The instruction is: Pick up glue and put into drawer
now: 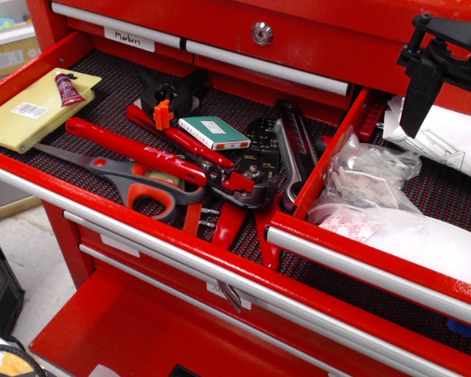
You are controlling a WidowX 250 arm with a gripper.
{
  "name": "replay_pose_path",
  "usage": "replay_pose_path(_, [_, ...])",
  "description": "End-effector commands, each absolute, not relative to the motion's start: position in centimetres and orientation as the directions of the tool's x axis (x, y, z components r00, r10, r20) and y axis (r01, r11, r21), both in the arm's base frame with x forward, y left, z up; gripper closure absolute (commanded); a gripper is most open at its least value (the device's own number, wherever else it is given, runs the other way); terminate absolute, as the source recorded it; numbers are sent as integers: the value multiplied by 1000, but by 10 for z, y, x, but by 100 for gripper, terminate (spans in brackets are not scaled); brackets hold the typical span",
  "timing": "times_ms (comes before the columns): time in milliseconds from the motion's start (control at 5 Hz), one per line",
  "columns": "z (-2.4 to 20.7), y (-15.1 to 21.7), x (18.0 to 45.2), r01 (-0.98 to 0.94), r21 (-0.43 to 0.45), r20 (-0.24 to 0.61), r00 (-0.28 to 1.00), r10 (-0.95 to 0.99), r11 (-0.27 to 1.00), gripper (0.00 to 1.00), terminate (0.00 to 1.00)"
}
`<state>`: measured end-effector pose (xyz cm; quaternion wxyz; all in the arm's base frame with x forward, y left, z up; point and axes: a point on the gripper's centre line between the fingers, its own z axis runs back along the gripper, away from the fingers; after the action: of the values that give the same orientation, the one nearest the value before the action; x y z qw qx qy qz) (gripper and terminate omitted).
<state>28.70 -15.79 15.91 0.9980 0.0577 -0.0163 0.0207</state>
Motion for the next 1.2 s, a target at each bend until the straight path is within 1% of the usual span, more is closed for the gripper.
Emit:
replay_pose_path(0, [159, -158, 287, -43, 115, 35, 999, 39, 992, 0, 0])
replay_pose_path(200, [159, -134, 293, -123, 197, 65, 992, 113, 973, 0, 0])
replay_pose_path(400, [172, -84, 298, -150, 242, 105, 986, 128, 959, 0, 0])
replay_pose_path(600, [178, -35, 299, -193, 270, 166, 974, 151, 943, 0, 0])
replay_pose_path(800, [179, 14, 289, -175, 313, 169, 977, 126, 934, 0, 0])
replay_pose_path(1000, [174, 63, 283, -226, 345, 221, 963, 155, 911, 0, 0])
